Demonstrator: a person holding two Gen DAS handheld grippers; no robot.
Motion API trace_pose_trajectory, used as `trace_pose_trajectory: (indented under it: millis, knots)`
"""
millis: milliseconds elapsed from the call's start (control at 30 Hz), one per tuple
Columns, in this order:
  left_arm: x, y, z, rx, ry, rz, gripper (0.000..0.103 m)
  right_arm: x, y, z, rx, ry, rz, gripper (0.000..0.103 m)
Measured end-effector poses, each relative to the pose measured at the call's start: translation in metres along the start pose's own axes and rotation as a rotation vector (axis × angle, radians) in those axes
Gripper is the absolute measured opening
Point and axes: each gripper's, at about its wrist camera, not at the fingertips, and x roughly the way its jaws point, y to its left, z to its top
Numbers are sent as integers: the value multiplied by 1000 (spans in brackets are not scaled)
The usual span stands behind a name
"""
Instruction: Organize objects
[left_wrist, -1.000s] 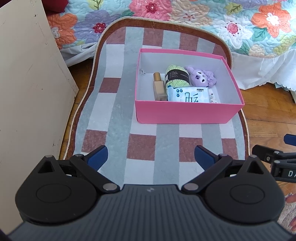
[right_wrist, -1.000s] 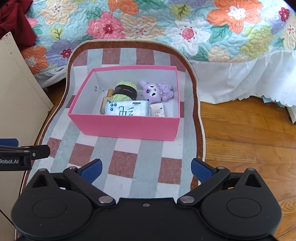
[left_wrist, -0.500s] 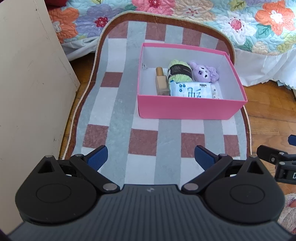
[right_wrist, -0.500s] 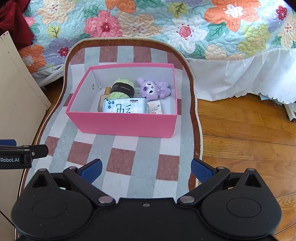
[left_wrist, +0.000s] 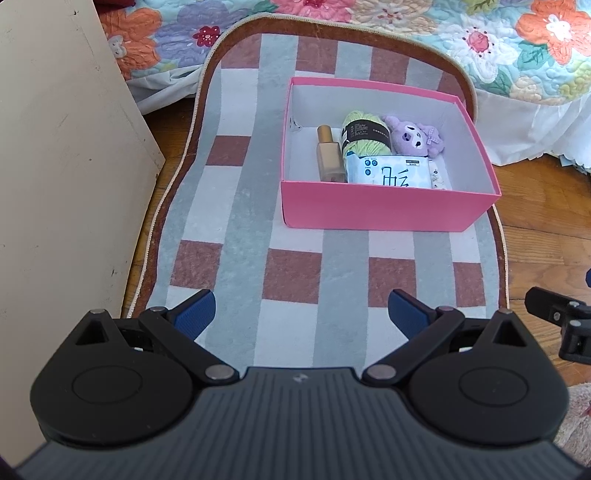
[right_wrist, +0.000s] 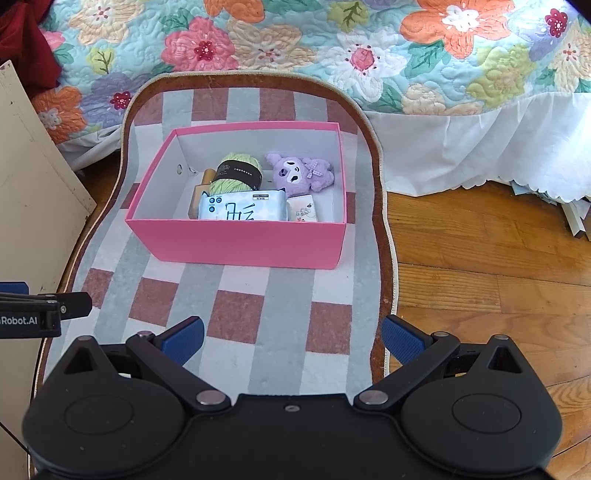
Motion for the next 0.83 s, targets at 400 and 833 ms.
trace_pose_trajectory:
  millis: [400,833]
  knots:
    - [4,-1,-1,12,32,23,102,-2,2,-1,-7,1,-13,103]
    - [1,-1,0,27,19,31,103,-3,3,-2,-18,1,-30,103]
